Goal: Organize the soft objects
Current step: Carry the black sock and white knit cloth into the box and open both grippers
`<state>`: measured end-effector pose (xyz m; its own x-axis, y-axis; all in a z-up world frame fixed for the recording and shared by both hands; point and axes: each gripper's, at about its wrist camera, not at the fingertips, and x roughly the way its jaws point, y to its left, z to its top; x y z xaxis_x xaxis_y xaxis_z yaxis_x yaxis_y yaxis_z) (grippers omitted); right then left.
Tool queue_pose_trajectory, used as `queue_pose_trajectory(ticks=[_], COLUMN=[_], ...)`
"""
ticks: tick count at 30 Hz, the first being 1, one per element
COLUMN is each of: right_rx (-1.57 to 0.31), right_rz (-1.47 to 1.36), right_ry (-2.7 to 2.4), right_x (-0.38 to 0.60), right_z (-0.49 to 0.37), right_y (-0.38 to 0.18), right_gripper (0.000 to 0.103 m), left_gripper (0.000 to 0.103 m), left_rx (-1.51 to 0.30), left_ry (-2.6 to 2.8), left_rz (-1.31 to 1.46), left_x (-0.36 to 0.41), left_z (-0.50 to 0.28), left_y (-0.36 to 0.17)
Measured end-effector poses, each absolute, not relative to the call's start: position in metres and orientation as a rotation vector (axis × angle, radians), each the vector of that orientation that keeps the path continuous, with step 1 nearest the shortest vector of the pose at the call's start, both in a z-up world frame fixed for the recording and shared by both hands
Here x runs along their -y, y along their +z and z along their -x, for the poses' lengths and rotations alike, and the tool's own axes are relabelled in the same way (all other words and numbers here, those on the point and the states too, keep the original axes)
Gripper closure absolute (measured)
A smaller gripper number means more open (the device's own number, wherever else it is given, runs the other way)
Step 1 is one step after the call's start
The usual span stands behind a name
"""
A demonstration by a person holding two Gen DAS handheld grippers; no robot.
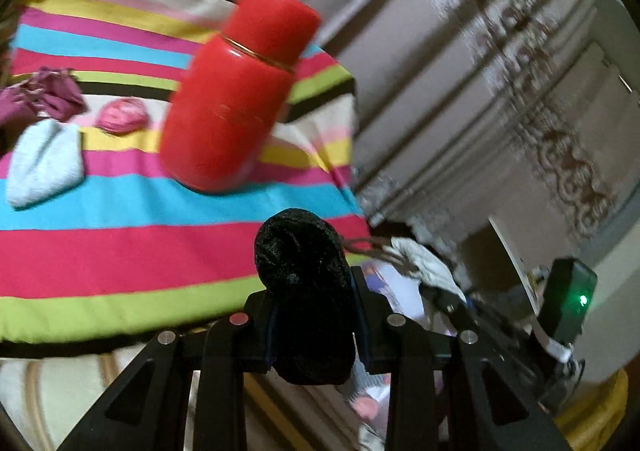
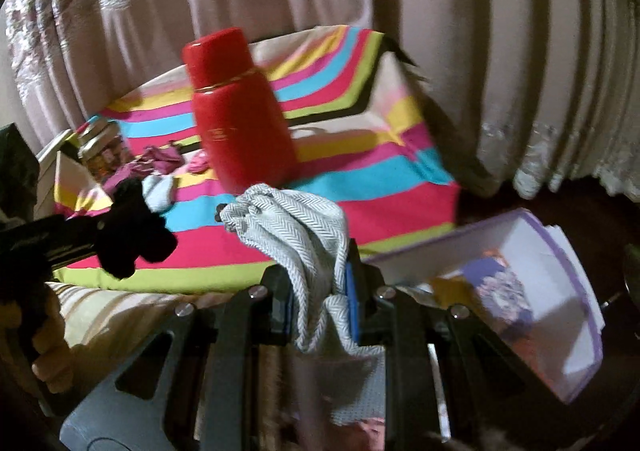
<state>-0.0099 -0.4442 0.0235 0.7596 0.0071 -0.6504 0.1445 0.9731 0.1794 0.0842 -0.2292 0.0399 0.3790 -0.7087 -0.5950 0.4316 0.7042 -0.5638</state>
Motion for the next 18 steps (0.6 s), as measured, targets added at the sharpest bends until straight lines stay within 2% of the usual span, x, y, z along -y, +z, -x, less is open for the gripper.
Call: queue_pose_trajectory(ticks=[12,15,17,18], right_rx=[-0.733,-0.73,-0.735,-0.736], right_rz=[-0.29,-0.3,-0.302,-0.304], right_ry=[-0.277,-0.313,-0.326,-0.328], right_x=[0.511,0.52,0.523,0.524], right_z=[0.045,0.051,0.052,0.053], right_y=[0.017,0.018,0.019,0.019], right_gripper=[0.08,0.077,0.072,0.069], left_gripper=[0.072,0.063,0.048,0.044], left_rx=[-0.989,-1.023,-1.035,-1.032], left_ry=[-1.005,-1.11,-1.149,-1.149], left_rz=[0.245,0.217,0.187,0.173], left_x=[0.292,0.31,0.318,0.318], left_z=[-0.037,-0.026,-0.018,-0.015], left_y=[0.045,0.045,0.045,0.046])
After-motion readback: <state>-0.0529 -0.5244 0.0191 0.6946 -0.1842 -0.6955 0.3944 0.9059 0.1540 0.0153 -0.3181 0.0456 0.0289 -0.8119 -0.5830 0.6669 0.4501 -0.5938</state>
